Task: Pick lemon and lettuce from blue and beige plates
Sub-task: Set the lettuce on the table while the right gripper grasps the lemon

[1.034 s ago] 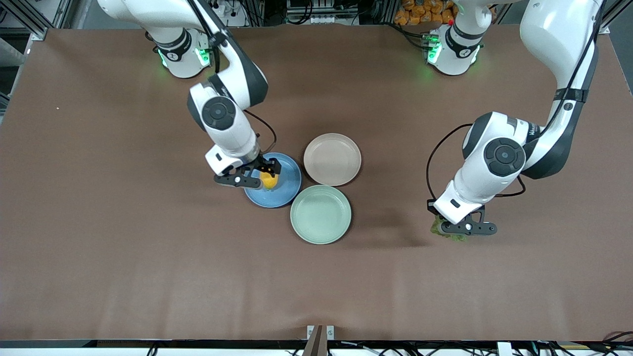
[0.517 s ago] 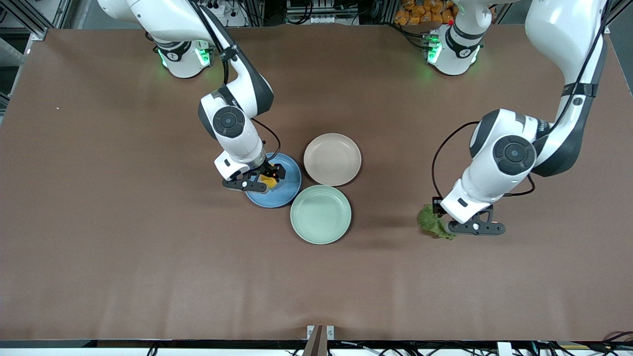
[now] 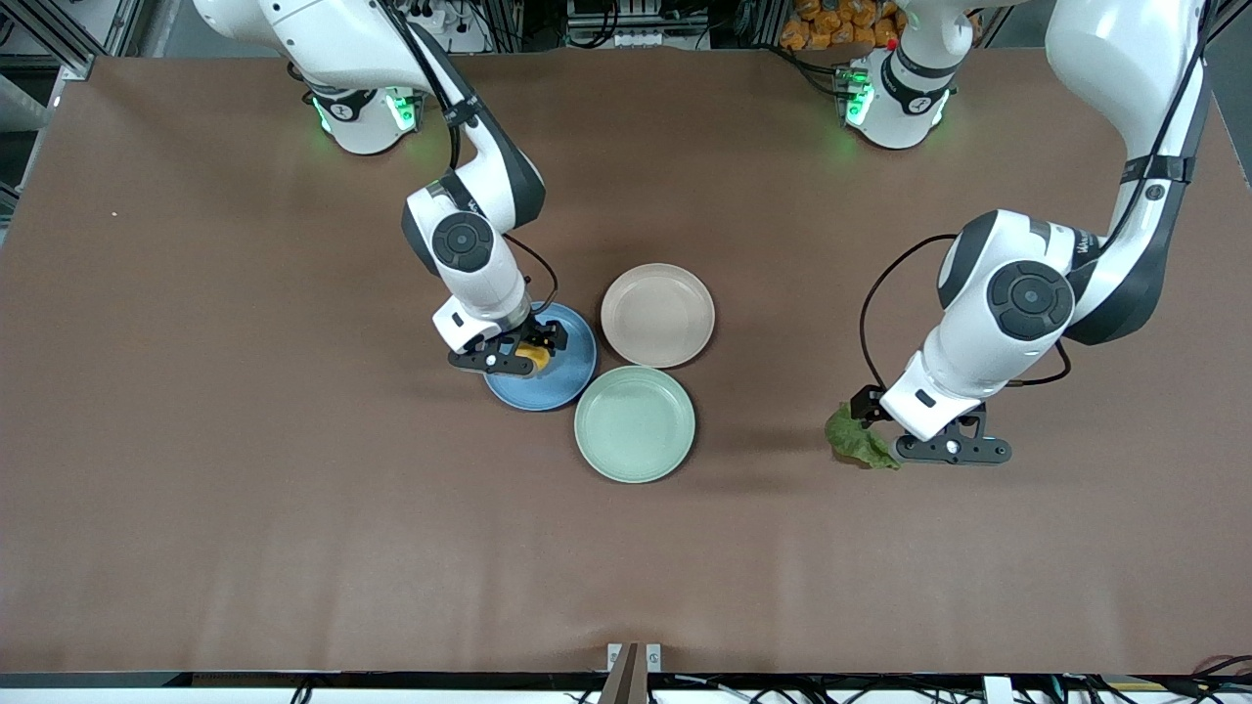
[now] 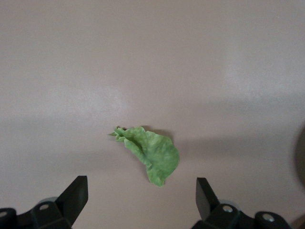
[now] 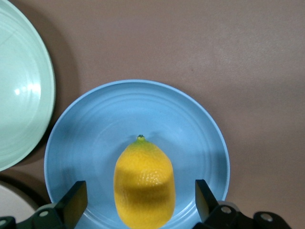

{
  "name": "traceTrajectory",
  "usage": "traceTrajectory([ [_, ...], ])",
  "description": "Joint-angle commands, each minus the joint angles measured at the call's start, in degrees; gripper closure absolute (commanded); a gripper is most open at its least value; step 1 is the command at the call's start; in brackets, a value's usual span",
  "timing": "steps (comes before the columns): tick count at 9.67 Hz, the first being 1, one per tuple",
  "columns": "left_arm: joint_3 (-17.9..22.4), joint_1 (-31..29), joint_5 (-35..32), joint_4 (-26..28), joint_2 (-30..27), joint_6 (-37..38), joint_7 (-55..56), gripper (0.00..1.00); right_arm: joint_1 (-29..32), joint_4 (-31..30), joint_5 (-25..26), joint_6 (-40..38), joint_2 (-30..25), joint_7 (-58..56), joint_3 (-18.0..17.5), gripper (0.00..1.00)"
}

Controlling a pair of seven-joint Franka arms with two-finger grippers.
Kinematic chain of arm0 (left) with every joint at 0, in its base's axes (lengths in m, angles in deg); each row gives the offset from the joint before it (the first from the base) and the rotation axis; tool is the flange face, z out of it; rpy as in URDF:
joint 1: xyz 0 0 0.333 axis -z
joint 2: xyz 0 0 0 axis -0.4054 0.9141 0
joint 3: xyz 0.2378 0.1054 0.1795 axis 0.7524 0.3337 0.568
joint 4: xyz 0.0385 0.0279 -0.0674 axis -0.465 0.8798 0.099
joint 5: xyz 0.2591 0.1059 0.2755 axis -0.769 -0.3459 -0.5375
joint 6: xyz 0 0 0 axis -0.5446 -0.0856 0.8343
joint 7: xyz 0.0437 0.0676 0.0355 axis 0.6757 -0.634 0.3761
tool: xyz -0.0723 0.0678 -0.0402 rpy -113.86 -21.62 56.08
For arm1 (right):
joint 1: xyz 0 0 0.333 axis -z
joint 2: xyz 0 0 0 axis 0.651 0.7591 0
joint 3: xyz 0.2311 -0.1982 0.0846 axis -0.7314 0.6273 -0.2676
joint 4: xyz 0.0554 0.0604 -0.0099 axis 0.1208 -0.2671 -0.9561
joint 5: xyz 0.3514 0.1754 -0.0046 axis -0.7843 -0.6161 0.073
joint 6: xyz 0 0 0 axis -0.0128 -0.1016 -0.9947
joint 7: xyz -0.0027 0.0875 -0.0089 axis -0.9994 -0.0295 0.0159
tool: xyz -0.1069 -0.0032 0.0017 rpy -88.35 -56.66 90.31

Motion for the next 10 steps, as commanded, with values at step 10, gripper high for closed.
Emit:
traceTrajectory([
  [10,-0.4,-7.1,10.5,4.9,-10.0,16.7,-1.6,0.00,-2.6,-1.2,0.1,7.5,5.9,1.4,0.7,0.00],
])
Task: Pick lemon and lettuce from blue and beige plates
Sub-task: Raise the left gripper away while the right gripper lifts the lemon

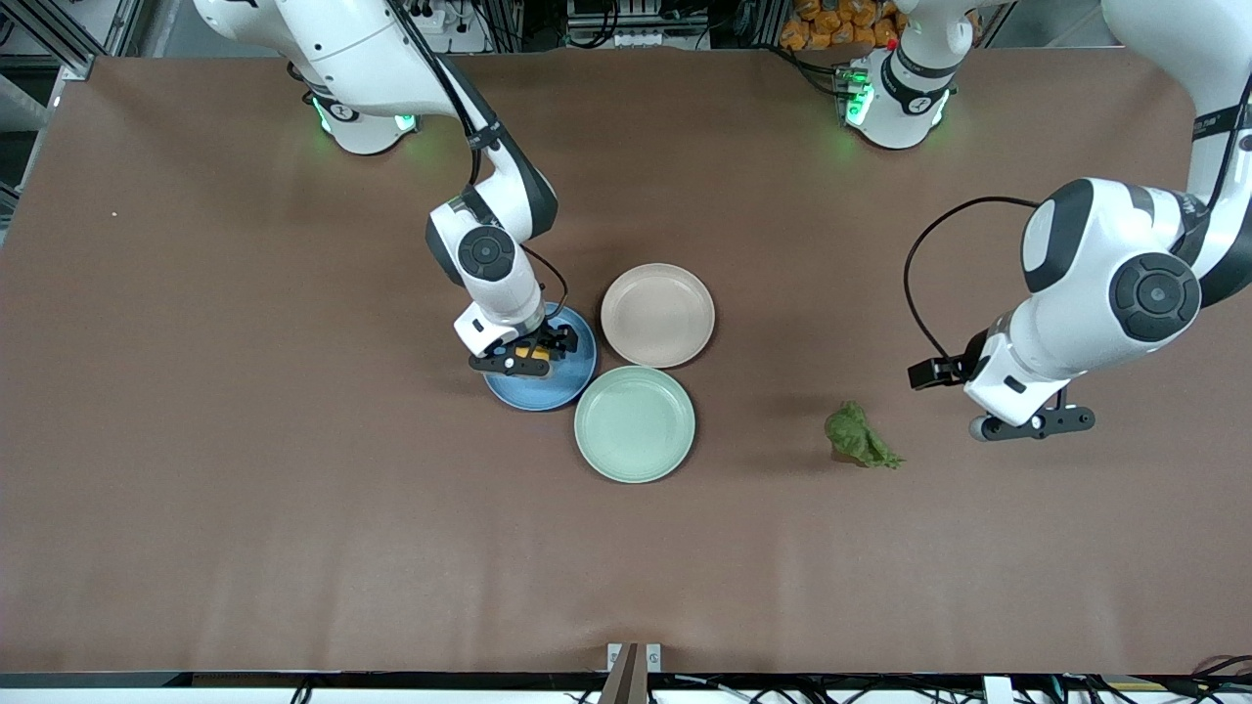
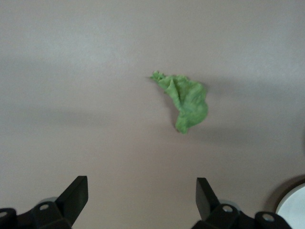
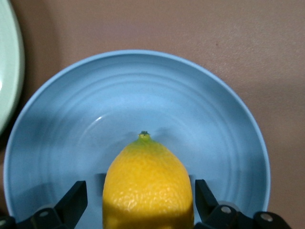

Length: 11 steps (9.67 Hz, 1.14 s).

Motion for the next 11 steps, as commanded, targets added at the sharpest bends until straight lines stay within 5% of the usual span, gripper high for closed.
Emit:
traceTrajectory([
  [1,-0.3,-0.4,1.7,3.8,-4.2,2.9,-1.7,0.00,-0.9,-0.5,0.2,1.7,0.6,1.3,0.7,0.00],
  [3,3.2,3.2,2.8,5.9,-6.0,2.5,-1.7,0.00,-1.0,-0.6,0.2,2.6,1.3,1.3,0.7,0.00],
  [5,16.0,16.5,5.9,9.1,-9.0,2.5,-1.7,0.00,-1.3,-0.6,0.2,3.2,1.9,1.4,0.7,0.00],
  [6,18.5,18.8,6.5,10.2,-10.6,2.5,-1.8,0.00,-1.3,-0.6,0.2,3.2,1.9,1.5,0.7,0.00],
  [8,18.7,18.7,6.7,14.2,-14.3,2.2,-2.7,0.00,-1.1,-0.6,0.2,3.1,1.9,1.5,0.7,0.32],
  [11,18.6,17.1,9.6,15.4,-18.4,1.7,-6.7,0.00,-0.8,-0.5,0.2,2.5,1.9,1.5,0.7,0.50],
])
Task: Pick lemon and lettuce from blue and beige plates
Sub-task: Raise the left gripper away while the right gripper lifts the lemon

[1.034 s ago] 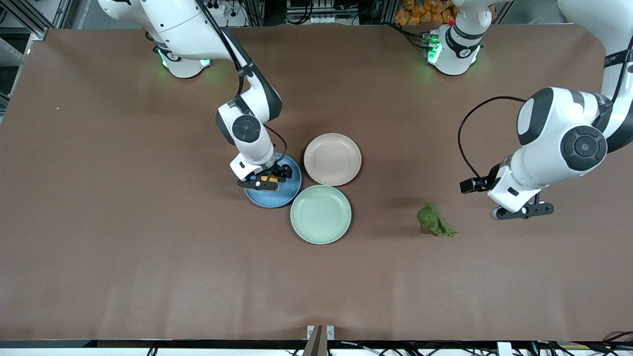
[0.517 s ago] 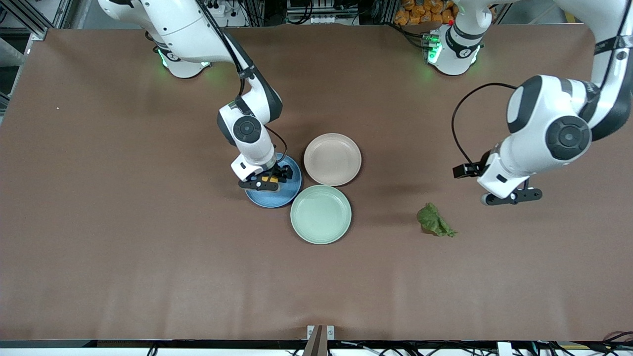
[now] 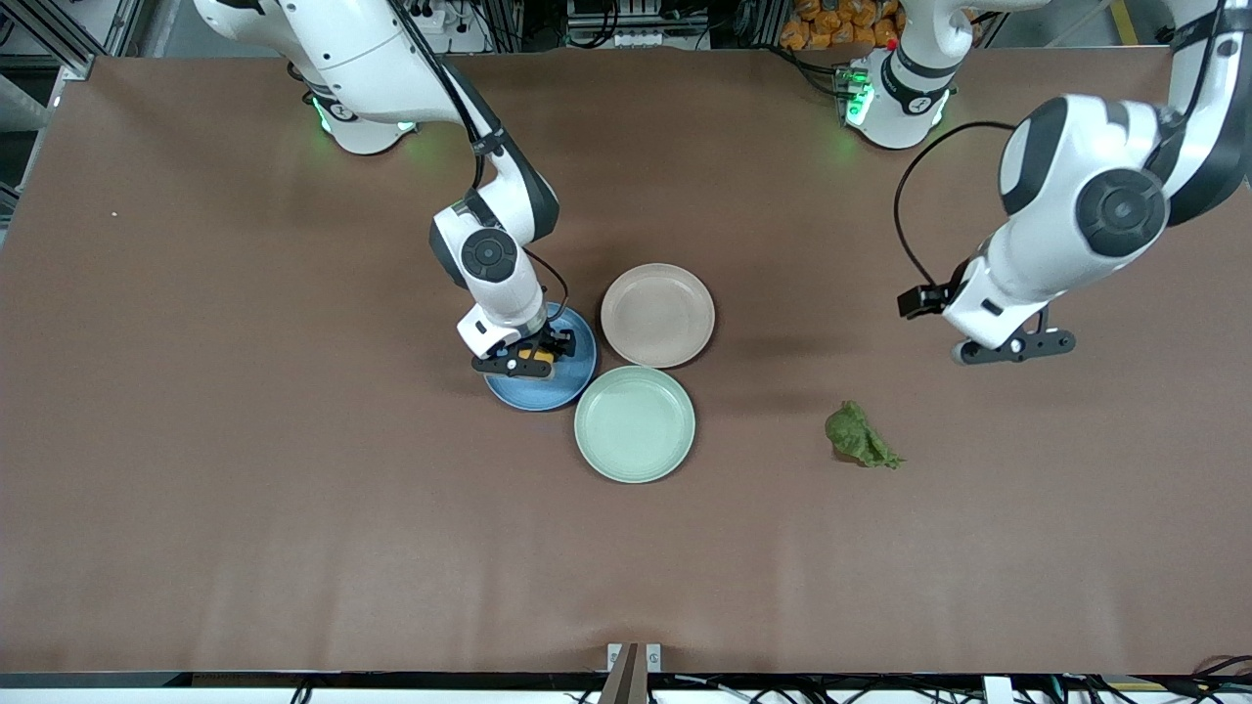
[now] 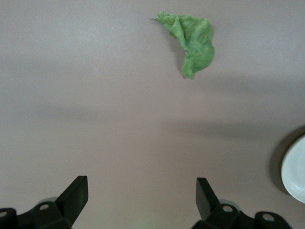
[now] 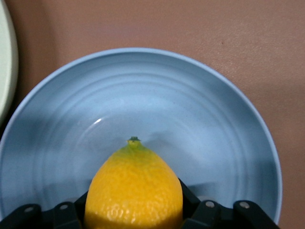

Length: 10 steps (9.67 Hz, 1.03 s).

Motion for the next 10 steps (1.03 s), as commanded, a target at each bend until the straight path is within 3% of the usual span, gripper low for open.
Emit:
traceTrajectory([
  [1,0.5,-0.7,2.3,0.1,-3.6,-1.6,-3.2,0.00,-0.3,-0.2,0.2,0.3,0.8,1.2,0.4,0.52],
  [5,0.5,-1.1,2.3,-10.8,-3.6,-1.0,-4.1,0.00,0.5,1.1,0.1,-2.5,-0.2,0.7,0.5,0.55],
  [10,0.1,-0.8,1.2,-19.3,-3.5,11.7,-7.6,0.00,4.1,5.1,0.1,-11.7,-3.0,-2.8,0.5,0.55],
])
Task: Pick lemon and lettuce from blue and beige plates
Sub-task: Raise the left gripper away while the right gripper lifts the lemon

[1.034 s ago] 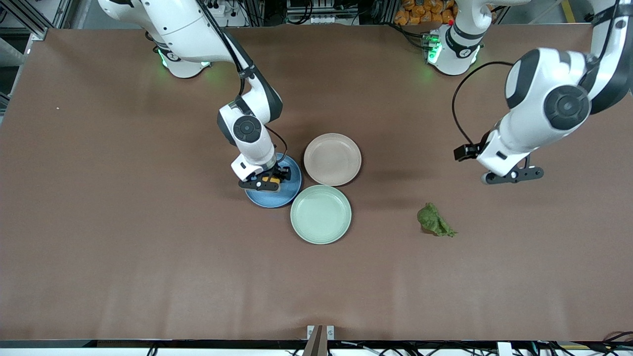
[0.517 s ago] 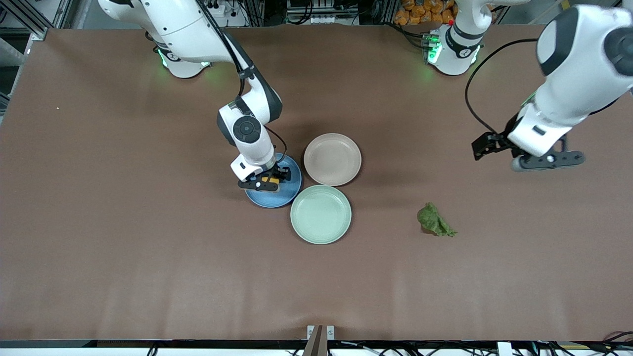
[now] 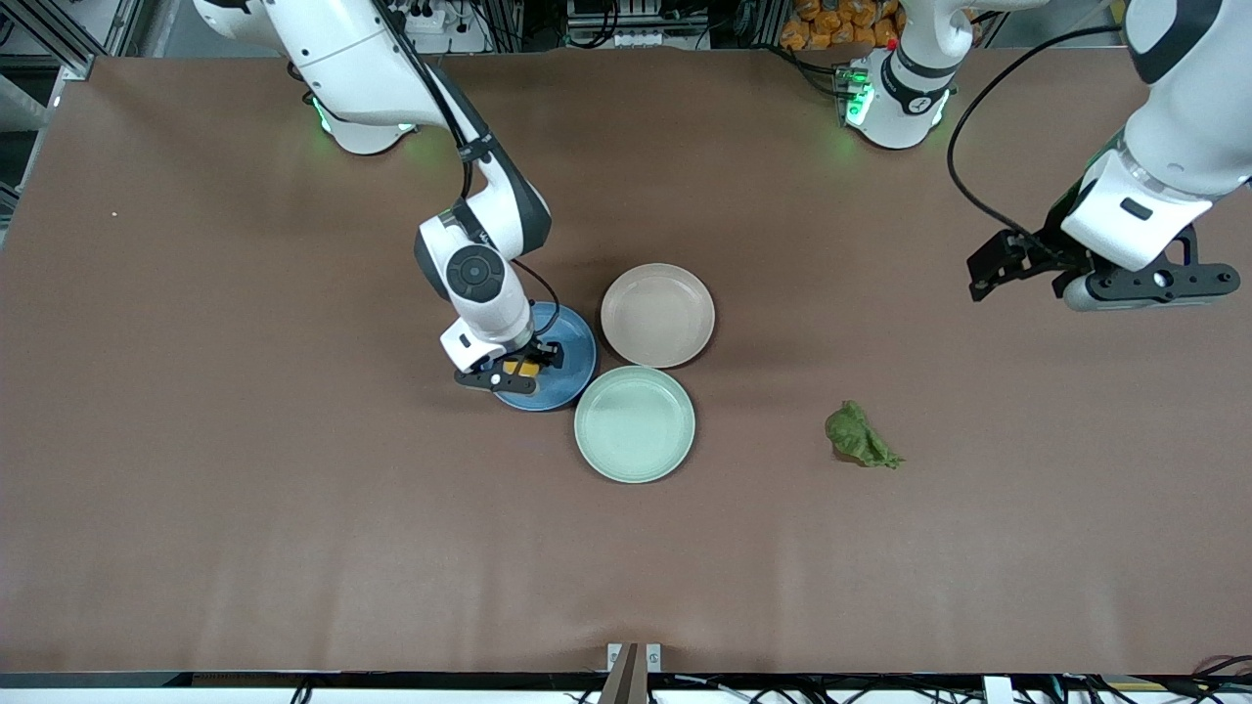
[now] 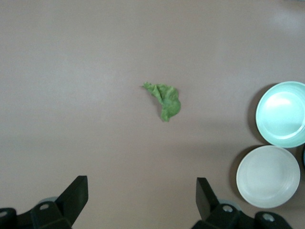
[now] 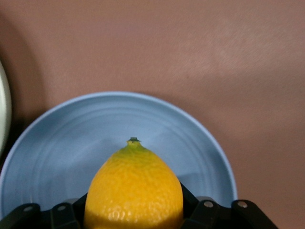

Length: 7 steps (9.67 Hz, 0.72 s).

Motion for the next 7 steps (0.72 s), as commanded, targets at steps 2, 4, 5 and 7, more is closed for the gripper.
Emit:
traceTrajectory([
  [2,-0.1,-0.1,-1.6,-5.9,0.3,9.0,-7.5,0.00,3.6,1.8,0.0,-7.2,-3.6,-4.7,-0.5,0.55],
  [4,-0.1,0.4,-3.3,-7.8,0.6,10.8,-8.1,0.00,5.8,4.9,0.0,-12.0,-3.9,-7.7,-0.5,0.55],
  [5,-0.4,0.4,-2.9,-7.8,0.5,11.3,-8.1,0.00,7.1,6.5,-0.1,-14.7,-4.1,-9.9,-0.5,0.55],
  [7,-0.1,0.2,-2.6,-9.2,0.2,12.3,-8.1,0.00,10.0,9.3,-0.1,-19.2,-4.7,-14.4,-0.5,0.55],
])
